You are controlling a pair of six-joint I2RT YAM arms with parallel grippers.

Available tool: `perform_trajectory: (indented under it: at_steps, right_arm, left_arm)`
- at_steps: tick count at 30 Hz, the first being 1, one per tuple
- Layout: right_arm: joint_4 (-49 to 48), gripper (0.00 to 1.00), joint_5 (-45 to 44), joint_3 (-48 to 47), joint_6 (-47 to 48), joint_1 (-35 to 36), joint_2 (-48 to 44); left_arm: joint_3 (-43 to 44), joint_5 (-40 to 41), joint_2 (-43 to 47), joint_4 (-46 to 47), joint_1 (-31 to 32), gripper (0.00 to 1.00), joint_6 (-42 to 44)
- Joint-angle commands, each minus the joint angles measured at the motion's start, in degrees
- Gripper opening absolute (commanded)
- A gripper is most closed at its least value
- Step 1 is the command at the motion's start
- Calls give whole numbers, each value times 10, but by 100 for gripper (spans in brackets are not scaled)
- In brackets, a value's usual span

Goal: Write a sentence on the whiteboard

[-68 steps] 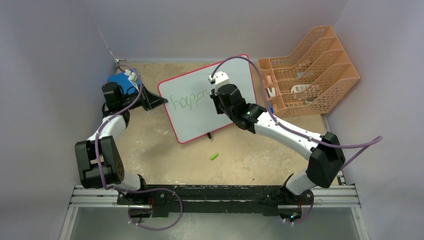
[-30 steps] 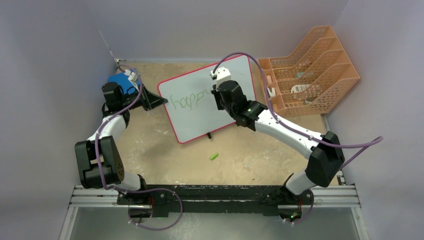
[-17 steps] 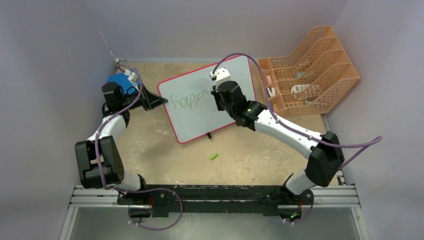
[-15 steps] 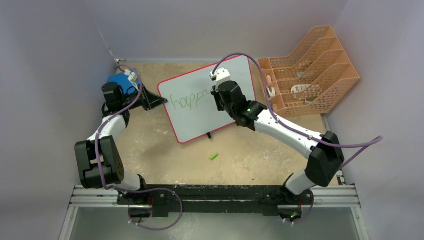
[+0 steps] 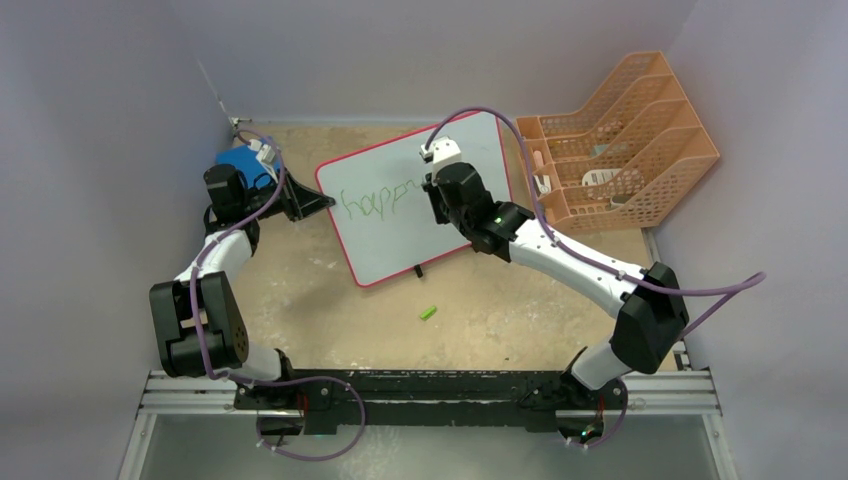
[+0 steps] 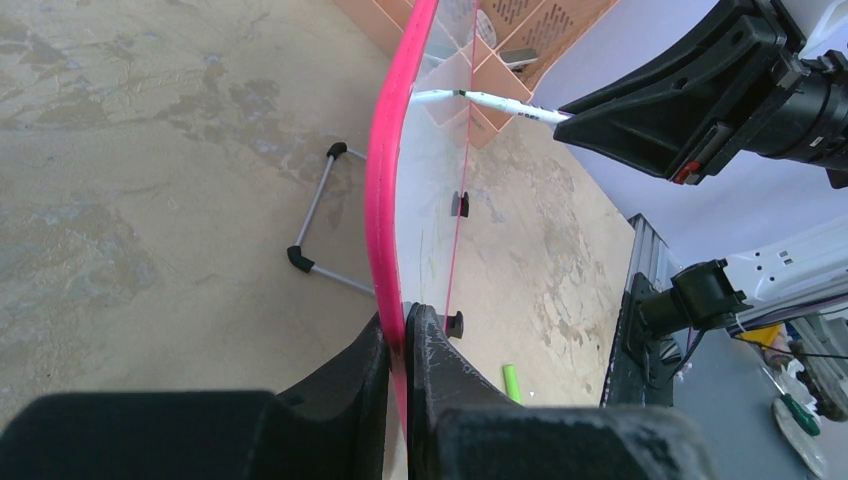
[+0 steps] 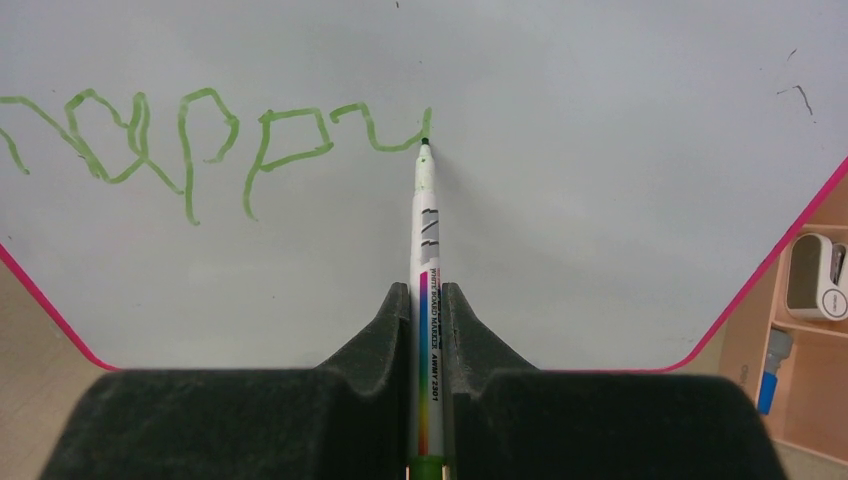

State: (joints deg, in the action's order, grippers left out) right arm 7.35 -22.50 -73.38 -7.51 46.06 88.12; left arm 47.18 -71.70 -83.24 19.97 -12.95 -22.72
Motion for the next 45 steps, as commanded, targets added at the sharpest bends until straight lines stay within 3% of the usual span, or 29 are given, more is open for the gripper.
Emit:
perform_trajectory:
  at_steps: [1, 45]
  right_arm:
    - [13, 0, 15, 0, -8, -2, -8]
    - [31, 0, 44, -16, -15, 31, 4]
  left_arm:
    - [13, -3, 12, 2, 9, 0, 27]
    - [12, -5, 14, 4, 9, 0, 24]
